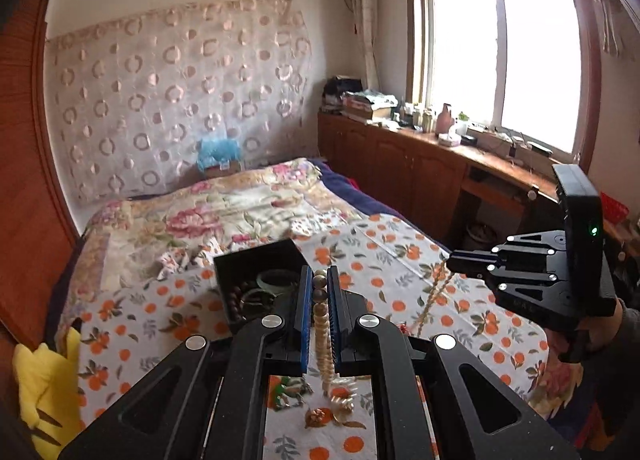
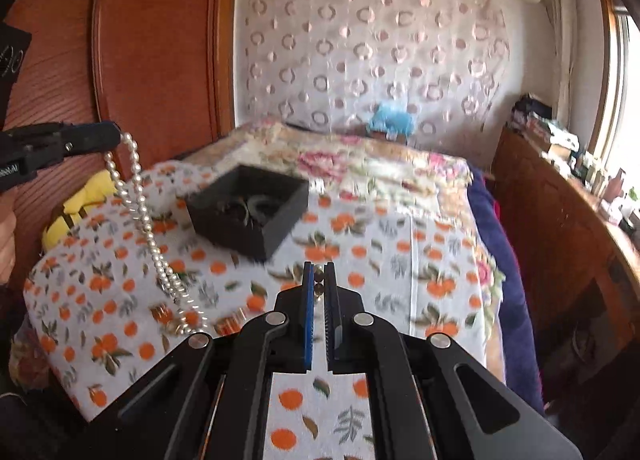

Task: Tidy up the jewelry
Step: 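Carry the pearl necklaces over the black box with both tools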

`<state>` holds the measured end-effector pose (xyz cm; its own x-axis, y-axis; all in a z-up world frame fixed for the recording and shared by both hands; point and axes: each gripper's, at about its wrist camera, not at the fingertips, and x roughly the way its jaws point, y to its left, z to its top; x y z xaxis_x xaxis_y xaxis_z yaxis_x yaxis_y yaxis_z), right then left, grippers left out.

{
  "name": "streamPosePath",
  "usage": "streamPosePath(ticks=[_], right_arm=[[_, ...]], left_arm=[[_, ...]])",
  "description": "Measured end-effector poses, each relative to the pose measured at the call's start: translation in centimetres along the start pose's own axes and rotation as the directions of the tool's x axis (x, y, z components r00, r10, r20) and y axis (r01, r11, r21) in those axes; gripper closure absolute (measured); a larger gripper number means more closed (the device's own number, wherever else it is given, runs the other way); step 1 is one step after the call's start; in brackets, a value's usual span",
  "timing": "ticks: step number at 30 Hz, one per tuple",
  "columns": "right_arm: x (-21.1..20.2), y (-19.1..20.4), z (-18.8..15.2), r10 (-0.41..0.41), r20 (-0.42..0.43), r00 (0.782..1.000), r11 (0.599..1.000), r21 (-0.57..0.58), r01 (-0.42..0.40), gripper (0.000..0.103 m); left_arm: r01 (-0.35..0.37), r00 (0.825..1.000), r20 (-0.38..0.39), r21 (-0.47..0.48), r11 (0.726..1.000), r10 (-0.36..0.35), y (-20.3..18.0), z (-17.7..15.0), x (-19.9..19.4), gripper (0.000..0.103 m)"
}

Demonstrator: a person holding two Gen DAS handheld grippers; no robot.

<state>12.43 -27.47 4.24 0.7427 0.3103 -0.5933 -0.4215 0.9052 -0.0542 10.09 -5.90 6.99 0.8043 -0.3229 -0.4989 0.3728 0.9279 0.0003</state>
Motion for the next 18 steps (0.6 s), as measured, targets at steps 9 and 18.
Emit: streamPosePath(ticks=[9,18], right_arm=[[-2.0,1.4,4.3,0.044,0.068,0.997,0.998,-0.038,-0.041,0.098],[-4.1,2.8,7.5,0.139,0.142,0.980,0.990,-0.042,-0.134,0.098]], left_arm=[[-0.027,0.999,0.030,-0.012,1.000,0.028,1.5,1.1,-1.3,0.096],[-0.039,0.999,0.025,-0.031,0.999,0.039,2.3,0.4,-1.3,0.096]])
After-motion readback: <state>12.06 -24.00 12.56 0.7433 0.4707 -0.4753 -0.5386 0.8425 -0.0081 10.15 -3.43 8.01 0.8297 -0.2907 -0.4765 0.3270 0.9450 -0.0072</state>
